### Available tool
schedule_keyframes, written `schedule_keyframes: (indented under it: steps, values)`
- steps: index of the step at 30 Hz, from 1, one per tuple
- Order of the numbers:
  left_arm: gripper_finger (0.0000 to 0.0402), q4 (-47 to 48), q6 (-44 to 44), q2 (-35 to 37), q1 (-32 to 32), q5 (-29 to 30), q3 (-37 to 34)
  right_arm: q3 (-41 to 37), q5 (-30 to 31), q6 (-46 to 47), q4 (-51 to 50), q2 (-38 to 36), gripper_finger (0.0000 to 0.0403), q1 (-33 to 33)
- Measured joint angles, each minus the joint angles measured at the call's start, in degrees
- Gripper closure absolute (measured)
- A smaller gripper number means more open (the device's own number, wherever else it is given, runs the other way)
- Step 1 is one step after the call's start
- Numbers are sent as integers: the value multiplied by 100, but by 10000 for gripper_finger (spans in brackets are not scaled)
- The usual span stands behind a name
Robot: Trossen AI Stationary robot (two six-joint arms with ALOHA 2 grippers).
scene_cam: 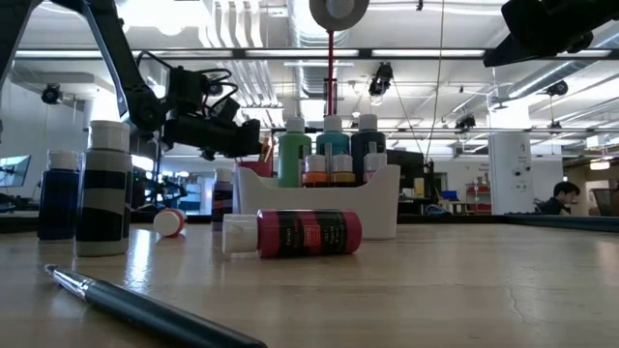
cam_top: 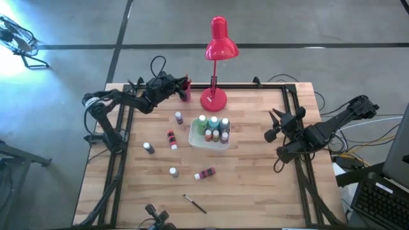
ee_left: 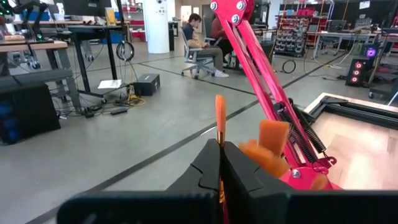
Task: Pick & Place Paint Supplies
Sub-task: Put the gold paint brush into the red cup
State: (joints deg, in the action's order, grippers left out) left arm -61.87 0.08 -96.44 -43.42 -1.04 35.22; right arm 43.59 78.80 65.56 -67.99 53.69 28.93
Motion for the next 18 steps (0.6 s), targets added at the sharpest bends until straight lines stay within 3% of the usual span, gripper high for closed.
schedule_keyframes:
  steps: [9,18]
  values:
    - [325,2,0,2,0,0,79,0,1,0,0,0,316,0]
    - [300,49,-9,88,0,0,192,0,3,-1,7,-2,286,0]
